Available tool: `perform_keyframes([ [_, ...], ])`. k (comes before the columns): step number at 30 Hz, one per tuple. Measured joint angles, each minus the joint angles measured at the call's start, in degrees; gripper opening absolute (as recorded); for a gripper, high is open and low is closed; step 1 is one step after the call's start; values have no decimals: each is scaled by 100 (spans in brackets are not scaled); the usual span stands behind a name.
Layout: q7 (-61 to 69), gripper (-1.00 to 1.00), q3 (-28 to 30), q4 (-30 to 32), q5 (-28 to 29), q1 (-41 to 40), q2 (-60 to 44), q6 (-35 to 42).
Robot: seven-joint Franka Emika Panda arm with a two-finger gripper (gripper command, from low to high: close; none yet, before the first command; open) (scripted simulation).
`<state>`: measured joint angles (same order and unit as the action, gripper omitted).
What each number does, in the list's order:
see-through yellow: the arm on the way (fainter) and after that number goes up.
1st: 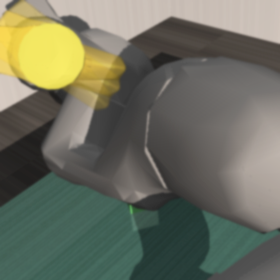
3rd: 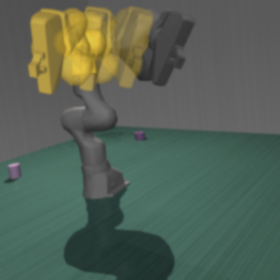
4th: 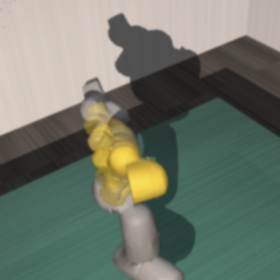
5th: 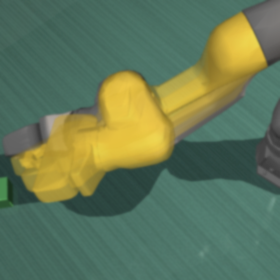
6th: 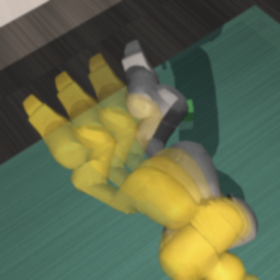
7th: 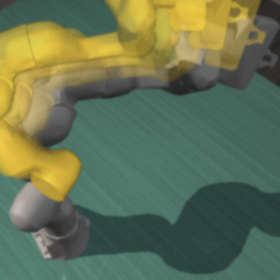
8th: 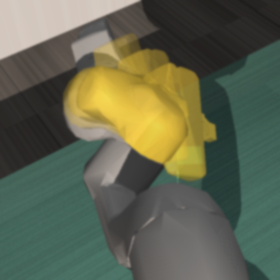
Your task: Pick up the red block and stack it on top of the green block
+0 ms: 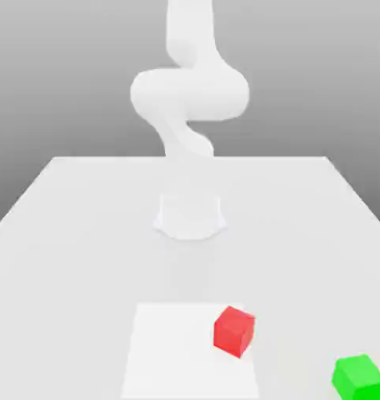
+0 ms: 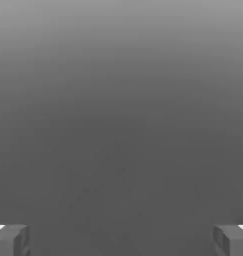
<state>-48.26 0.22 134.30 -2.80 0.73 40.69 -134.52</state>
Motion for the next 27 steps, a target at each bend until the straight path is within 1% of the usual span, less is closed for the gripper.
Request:
perform_keyframes([
  [7,-838,0,-189,729,-654,157,-1535,-790],
  [10,-1292,0,-357,1034,-781,190,-2165,-1124],
  [13,-1841,0,-557,1342,-774,187,-2787,-1471],
  [15,-2285,0,-663,1551,-660,193,-3196,-1712],
  [17,-2811,0,-753,1763,-432,191,-3599,-1958],
  [20,-3764,0,-796,2066,166,206,-4189,-2324],
  [23,-4173,0,-630,2075,547,301,-4786,-2796],
  [26,-4348,0,-439,1998,757,446,-5403,-3314],
  [27,-4380,-100,-388,1976,791,488,-5570,-3454],
])
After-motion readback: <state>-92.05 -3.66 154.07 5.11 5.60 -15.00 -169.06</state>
